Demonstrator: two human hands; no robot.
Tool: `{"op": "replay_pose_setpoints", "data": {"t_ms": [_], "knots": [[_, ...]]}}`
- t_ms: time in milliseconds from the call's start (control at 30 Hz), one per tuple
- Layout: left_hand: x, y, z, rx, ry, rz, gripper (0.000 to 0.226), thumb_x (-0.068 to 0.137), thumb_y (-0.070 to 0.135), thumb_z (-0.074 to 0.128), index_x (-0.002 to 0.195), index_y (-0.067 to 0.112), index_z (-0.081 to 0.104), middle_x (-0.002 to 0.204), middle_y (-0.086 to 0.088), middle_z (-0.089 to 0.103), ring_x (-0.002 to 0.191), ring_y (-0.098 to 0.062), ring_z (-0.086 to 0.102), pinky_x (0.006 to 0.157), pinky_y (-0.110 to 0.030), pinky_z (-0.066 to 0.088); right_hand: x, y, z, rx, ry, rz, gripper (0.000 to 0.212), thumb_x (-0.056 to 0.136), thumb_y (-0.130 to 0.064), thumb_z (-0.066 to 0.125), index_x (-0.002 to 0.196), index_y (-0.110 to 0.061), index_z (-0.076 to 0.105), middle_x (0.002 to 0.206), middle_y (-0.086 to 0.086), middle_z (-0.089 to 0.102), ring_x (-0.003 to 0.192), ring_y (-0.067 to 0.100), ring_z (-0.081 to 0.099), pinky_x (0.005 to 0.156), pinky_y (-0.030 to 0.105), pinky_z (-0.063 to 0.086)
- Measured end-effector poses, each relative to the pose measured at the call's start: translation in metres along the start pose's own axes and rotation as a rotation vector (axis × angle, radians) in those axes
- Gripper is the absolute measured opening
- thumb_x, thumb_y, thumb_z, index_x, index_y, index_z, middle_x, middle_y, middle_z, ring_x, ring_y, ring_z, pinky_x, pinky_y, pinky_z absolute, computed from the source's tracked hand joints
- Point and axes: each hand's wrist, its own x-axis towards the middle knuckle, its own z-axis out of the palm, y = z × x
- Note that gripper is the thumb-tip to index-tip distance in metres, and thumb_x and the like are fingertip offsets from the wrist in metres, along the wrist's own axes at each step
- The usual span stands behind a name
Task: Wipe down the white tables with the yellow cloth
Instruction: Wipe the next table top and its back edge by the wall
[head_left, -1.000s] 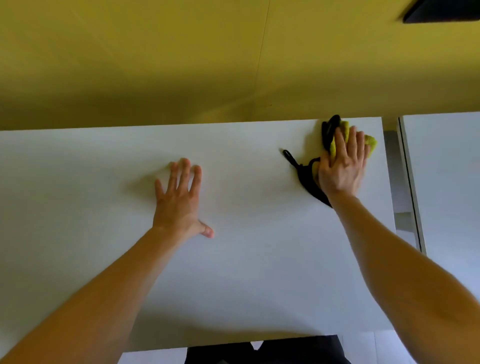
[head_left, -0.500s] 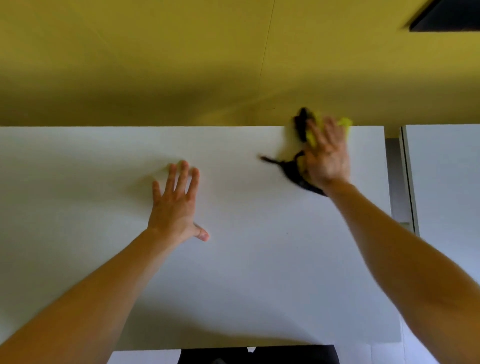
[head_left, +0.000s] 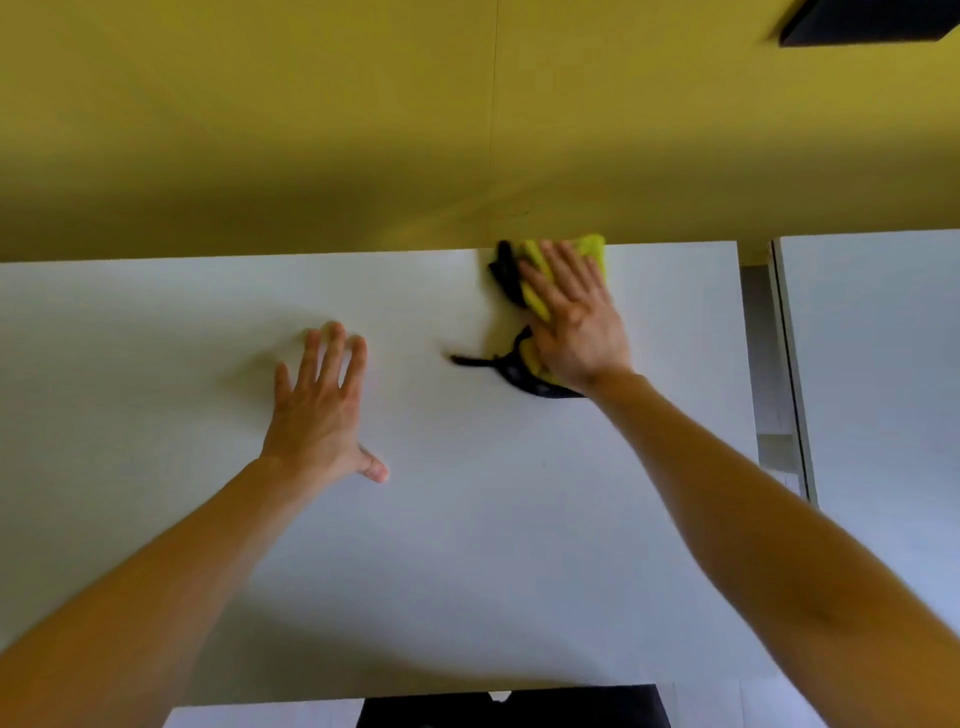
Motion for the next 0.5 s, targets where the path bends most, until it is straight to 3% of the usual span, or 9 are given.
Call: {"op": "replay_pose_setpoints", "data": {"t_ms": [100, 167, 200, 233, 300, 367, 433, 500], "knots": [[0.0, 0.002, -0.005, 0.011, -0.03, -0.006, 0.18, 0.044, 0.085, 0.092, 0.168, 0.014, -0.017, 0.178, -0.014, -0.024, 0.167, -0.041, -0.013, 0.131, -0.066, 0.021, -0.033, 0.09, -0.039, -0.063, 0.102, 0.438, 0.062, 0.108, -0.042, 0.045, 0.166, -0.021, 0.043, 0.178, 0.009, 0.028, 0.167, 0.032, 0.019, 0.133, 0.059, 0.017], [0.001, 0.009, -0.011, 0.045, -0.049, -0.016, 0.179, 0.046, 0.083, 0.093, 0.167, 0.012, -0.018, 0.177, -0.017, -0.021, 0.167, -0.043, -0.01, 0.13, -0.064, 0.024, -0.033, 0.081, -0.034, -0.059, 0.163, 0.699, 0.065, 0.104, -0.042, 0.044, 0.166, -0.022, 0.044, 0.178, 0.009, 0.027, 0.166, 0.034, 0.019, 0.133, 0.061, 0.013], [0.001, 0.014, -0.014, 0.063, -0.064, -0.015, 0.178, 0.048, 0.081, 0.094, 0.166, 0.011, -0.019, 0.177, -0.019, -0.019, 0.166, -0.044, -0.009, 0.13, -0.064, 0.025, -0.028, 0.057, -0.024, -0.059, 0.171, 0.706, 0.066, 0.101, -0.04, 0.046, 0.165, -0.022, 0.045, 0.178, 0.011, 0.029, 0.166, 0.036, 0.02, 0.133, 0.061, 0.013], [0.002, 0.021, -0.018, 0.077, -0.075, -0.013, 0.177, 0.049, 0.079, 0.095, 0.166, 0.011, -0.019, 0.176, -0.021, -0.017, 0.166, -0.044, -0.007, 0.13, -0.064, 0.025, -0.022, 0.027, -0.014, -0.048, 0.159, 0.598, 0.067, 0.099, -0.038, 0.049, 0.164, -0.021, 0.048, 0.176, 0.013, 0.031, 0.165, 0.037, 0.022, 0.133, 0.061, 0.013], [0.006, 0.039, -0.027, 0.063, -0.073, -0.013, 0.176, 0.047, 0.079, 0.095, 0.166, 0.012, -0.016, 0.175, -0.021, -0.012, 0.166, -0.044, -0.002, 0.128, -0.063, 0.028, -0.015, -0.025, 0.002, -0.013, 0.02, 0.164, 0.066, 0.1, -0.035, 0.056, 0.164, -0.021, 0.047, 0.176, 0.012, 0.031, 0.166, 0.036, 0.021, 0.134, 0.06, 0.014], [0.012, 0.06, -0.036, 0.051, -0.033, 0.013, 0.177, 0.046, 0.079, 0.096, 0.167, 0.015, -0.015, 0.174, -0.018, -0.012, 0.165, -0.042, 0.0, 0.126, -0.063, 0.031, -0.019, -0.033, 0.001, -0.021, -0.125, -0.172, 0.066, 0.104, -0.038, 0.053, 0.167, -0.022, 0.042, 0.178, 0.009, 0.027, 0.167, 0.032, 0.017, 0.136, 0.056, 0.013], [0.019, 0.084, -0.045, 0.077, 0.006, 0.077, 0.176, 0.046, 0.08, 0.095, 0.168, 0.016, -0.015, 0.175, -0.017, -0.014, 0.166, -0.041, -0.001, 0.127, -0.064, 0.028, -0.021, 0.005, -0.01, -0.007, -0.085, -0.157, 0.065, 0.104, -0.037, 0.049, 0.167, -0.022, 0.042, 0.178, 0.007, 0.028, 0.167, 0.03, 0.018, 0.136, 0.054, 0.015], [0.026, 0.114, -0.052, 0.105, 0.025, 0.149, 0.177, 0.049, 0.08, 0.094, 0.168, 0.018, -0.02, 0.175, -0.017, -0.02, 0.166, -0.042, -0.007, 0.128, -0.067, 0.025, -0.026, 0.056, -0.026, -0.005, 0.019, 0.13, 0.063, 0.105, -0.036, 0.049, 0.166, -0.022, 0.044, 0.178, 0.008, 0.029, 0.167, 0.031, 0.02, 0.134, 0.056, 0.019]]}}
